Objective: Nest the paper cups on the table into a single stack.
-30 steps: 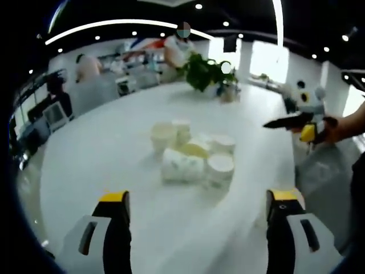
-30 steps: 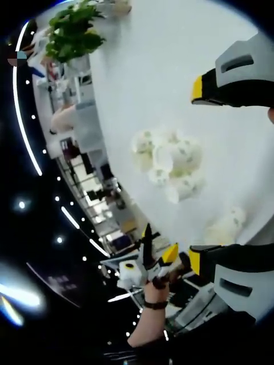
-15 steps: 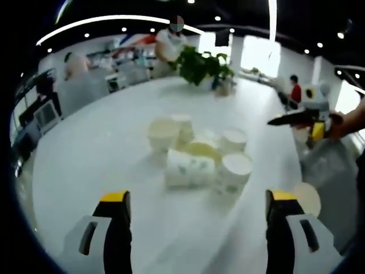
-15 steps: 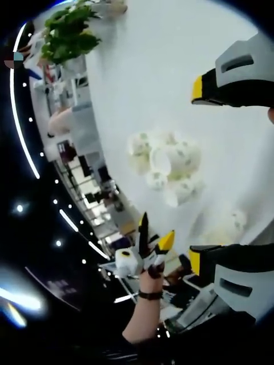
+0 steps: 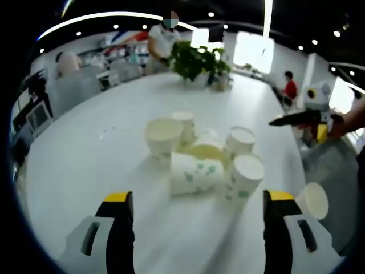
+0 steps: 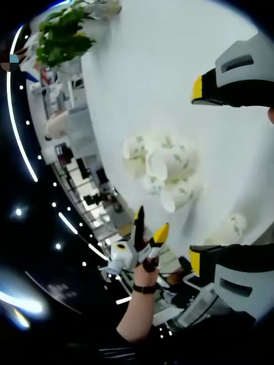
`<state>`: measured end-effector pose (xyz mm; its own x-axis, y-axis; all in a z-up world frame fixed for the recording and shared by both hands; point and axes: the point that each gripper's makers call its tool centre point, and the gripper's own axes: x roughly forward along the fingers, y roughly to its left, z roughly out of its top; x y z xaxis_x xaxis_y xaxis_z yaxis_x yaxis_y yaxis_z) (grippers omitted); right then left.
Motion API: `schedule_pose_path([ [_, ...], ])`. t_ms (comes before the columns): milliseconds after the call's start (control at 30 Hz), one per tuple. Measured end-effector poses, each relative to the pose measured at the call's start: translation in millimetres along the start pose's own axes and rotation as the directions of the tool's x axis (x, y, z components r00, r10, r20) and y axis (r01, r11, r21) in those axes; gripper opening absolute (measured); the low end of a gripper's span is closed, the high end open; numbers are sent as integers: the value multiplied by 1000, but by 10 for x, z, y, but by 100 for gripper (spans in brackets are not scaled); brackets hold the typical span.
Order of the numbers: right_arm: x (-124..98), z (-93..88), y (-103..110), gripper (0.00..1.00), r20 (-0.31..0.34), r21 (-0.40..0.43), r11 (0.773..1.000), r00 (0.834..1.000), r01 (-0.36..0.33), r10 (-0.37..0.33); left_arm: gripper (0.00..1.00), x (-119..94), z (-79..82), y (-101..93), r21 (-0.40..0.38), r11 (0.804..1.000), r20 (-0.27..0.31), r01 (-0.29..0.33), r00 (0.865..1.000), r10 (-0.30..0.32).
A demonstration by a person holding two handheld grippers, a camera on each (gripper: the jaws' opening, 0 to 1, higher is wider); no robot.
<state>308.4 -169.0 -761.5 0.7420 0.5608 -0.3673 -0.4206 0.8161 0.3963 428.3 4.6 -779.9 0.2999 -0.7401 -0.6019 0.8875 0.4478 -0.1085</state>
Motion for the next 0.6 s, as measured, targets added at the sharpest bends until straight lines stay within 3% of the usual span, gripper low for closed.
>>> schedule_pose_path([
  [100,-11,2,-38,100,2,5,1000,1000,10,-10,92,42,44,21,-38,999,22,26,999,-25],
  [433,-60,-18,-83,100,-8,20,999,1000,30,-30,88,128,211,31,-43,996,77,78,994,-75],
  [600,-88,9,-116,100,-3,22,999,999,47,-47,85,179,233,51,-44,995,77,93,993,-89],
])
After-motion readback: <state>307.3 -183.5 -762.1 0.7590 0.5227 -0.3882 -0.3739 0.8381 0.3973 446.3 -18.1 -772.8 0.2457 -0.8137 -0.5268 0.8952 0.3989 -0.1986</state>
